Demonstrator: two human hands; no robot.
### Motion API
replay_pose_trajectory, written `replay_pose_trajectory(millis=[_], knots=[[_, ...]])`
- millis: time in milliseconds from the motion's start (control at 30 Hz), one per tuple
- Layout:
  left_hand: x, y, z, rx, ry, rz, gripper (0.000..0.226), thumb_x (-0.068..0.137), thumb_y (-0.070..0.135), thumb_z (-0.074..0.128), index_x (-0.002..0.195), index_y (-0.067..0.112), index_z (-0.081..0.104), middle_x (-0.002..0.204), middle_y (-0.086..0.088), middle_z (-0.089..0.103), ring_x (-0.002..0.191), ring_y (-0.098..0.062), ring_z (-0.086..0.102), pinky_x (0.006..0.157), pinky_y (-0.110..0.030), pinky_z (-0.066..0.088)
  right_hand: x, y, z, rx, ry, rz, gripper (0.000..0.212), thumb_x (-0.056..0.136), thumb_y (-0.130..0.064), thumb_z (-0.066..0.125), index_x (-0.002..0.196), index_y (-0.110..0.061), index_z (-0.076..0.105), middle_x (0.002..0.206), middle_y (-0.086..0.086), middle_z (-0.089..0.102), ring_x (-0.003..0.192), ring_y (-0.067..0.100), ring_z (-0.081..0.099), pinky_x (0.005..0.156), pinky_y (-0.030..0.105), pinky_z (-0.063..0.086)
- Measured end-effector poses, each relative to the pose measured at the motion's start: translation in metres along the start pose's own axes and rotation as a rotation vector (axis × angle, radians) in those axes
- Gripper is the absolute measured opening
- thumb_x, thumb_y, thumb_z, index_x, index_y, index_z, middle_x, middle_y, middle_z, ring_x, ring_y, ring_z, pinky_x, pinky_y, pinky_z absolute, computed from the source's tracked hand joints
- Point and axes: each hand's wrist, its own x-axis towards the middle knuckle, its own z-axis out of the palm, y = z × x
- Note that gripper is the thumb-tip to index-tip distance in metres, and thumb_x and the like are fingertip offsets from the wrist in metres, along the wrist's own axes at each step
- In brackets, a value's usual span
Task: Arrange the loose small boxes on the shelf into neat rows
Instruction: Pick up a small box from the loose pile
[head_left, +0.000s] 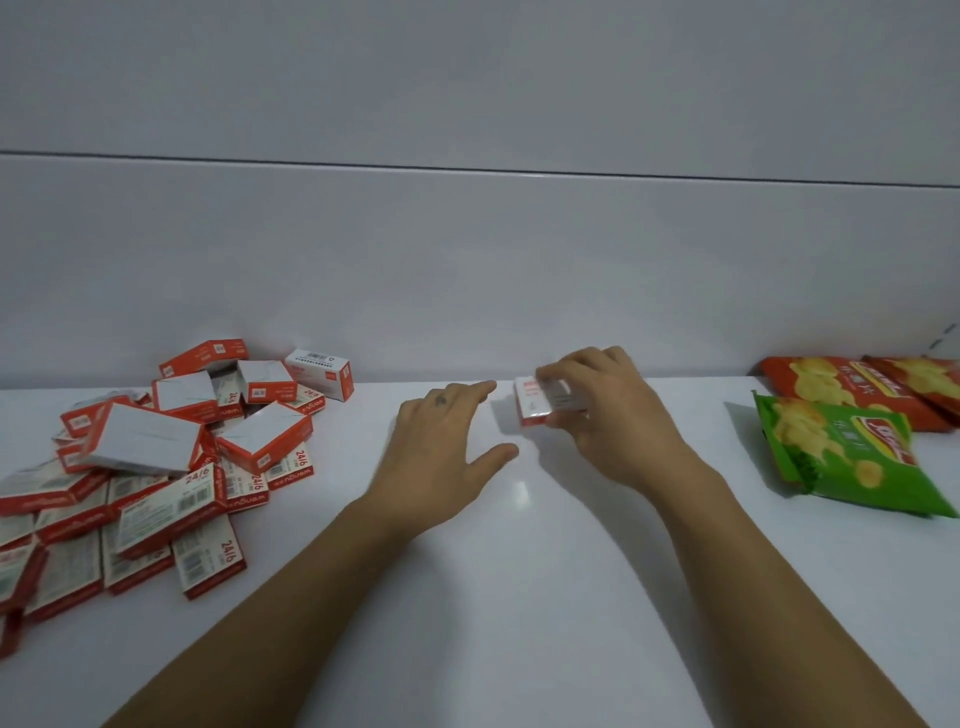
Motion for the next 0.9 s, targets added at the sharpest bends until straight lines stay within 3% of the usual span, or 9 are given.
replay_pose_trajectory(millis=[233, 400, 667, 767, 900], knots=[[-0.005, -0.003, 0.007, 0.09, -0.043, 0.095, 0.054, 0.086, 0.059, 0.048, 0.131, 0.028, 0.049, 0.131, 0.01, 0.051, 0.124, -0.013, 0.043, 0.105, -0.031, 0.024, 0.0, 0.059, -0.016, -0.072, 0.012, 0.294, 0.037, 0.084, -0.015, 0.068, 0.12, -0.021, 0.06, 0.121, 0.003, 0.056, 0.113, 0.025, 0.039, 0.087, 0.03, 0.035], [-0.009, 0.0, 0.006, 0.103, -0.092, 0.138, 0.051, 0.089, 0.055, 0.051, 0.131, 0.028, 0.049, 0.131, 0.011, 0.051, 0.125, -0.011, 0.04, 0.105, -0.029, 0.022, -0.004, 0.072, -0.016, 0.006, -0.015, 0.393, 0.033, 0.082, -0.021, 0.07, 0.114, -0.019, 0.062, 0.109, 0.002, 0.055, 0.109, 0.027, 0.041, 0.078, 0.03, 0.032], [-0.012, 0.001, 0.003, 0.111, -0.119, 0.161, 0.059, 0.082, 0.063, 0.035, 0.129, 0.03, 0.051, 0.128, 0.014, 0.052, 0.124, -0.01, 0.04, 0.104, -0.029, 0.022, -0.006, 0.082, -0.014, -0.017, -0.019, 0.492, 0.03, 0.085, -0.008, 0.062, 0.114, -0.016, 0.063, 0.121, 0.008, 0.056, 0.115, 0.029, 0.044, 0.084, 0.029, 0.033], [-0.012, -0.002, 0.005, 0.119, -0.147, 0.174, 0.067, 0.079, 0.069, 0.025, 0.129, 0.031, 0.05, 0.13, 0.016, 0.05, 0.125, -0.008, 0.038, 0.104, -0.029, 0.021, -0.007, 0.072, -0.006, 0.013, -0.005, 0.503, 0.026, 0.086, -0.012, 0.061, 0.112, -0.016, 0.064, 0.123, 0.007, 0.058, 0.112, 0.027, 0.053, 0.088, 0.031, 0.039], [-0.013, -0.002, 0.005, 0.129, -0.159, 0.183, 0.063, 0.082, 0.066, 0.03, 0.131, 0.031, 0.049, 0.132, 0.014, 0.05, 0.127, -0.01, 0.038, 0.105, -0.031, 0.021, -0.003, 0.061, -0.011, -0.167, -0.03, 0.453, 0.03, 0.088, -0.027, 0.059, 0.116, -0.019, 0.065, 0.123, 0.007, 0.059, 0.112, 0.029, 0.052, 0.09, 0.036, 0.04]])
